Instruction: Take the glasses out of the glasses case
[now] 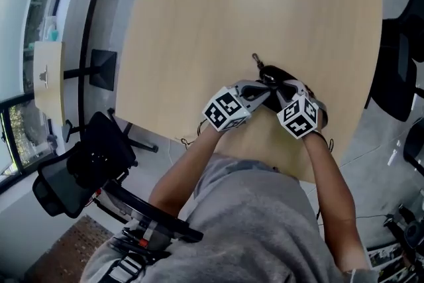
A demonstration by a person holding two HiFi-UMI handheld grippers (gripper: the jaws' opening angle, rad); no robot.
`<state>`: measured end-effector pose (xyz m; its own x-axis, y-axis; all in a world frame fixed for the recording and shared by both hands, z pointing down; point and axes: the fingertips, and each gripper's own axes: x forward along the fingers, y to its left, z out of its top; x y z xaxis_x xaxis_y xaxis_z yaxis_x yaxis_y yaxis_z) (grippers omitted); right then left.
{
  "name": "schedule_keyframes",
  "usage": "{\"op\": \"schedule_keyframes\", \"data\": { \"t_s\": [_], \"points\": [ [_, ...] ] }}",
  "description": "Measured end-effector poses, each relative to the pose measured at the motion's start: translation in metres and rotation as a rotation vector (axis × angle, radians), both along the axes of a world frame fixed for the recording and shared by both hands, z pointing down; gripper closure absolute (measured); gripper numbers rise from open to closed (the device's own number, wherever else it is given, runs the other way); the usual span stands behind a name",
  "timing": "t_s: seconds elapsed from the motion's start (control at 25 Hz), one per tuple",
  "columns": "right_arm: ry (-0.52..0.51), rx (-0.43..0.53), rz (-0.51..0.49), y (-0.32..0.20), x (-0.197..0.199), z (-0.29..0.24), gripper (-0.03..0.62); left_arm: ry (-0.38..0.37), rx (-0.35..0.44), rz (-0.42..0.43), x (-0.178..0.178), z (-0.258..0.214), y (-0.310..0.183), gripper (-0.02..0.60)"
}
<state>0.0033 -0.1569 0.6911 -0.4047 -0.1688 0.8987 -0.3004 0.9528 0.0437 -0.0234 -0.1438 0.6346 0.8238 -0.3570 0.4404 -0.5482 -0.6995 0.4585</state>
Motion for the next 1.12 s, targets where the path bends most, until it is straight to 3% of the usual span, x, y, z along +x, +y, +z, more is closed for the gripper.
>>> {"op": "schedule_keyframes", "data": {
  "t_s": [0.12, 0.28, 0.72, 1.12],
  "points": [
    [0.006, -0.016, -0.004, 0.004, -0.004, -0.006, 0.559, -0.003, 0.011, -0.013, -0.008, -0.008, 0.004, 0.575],
    [0.006, -0.036, -0.014, 0.010, -0.005, -0.015, 0.563, -0.002, 0.040, -0.030, -0.014, -0.024, 0.006, 0.575],
    [-0.127, 0.049, 0.041, 0.017, -0.003, -0.091, 0.564, -0.010, 0.149, -0.085, -0.033, -0.087, 0.007, 0.575],
    [-0.292, 0.143, 0.175, 0.000, 0.043, -0.174, 0.564, -0.013, 0.283, -0.111, -0.035, -0.157, 0.006, 0.575]
  ]
}}
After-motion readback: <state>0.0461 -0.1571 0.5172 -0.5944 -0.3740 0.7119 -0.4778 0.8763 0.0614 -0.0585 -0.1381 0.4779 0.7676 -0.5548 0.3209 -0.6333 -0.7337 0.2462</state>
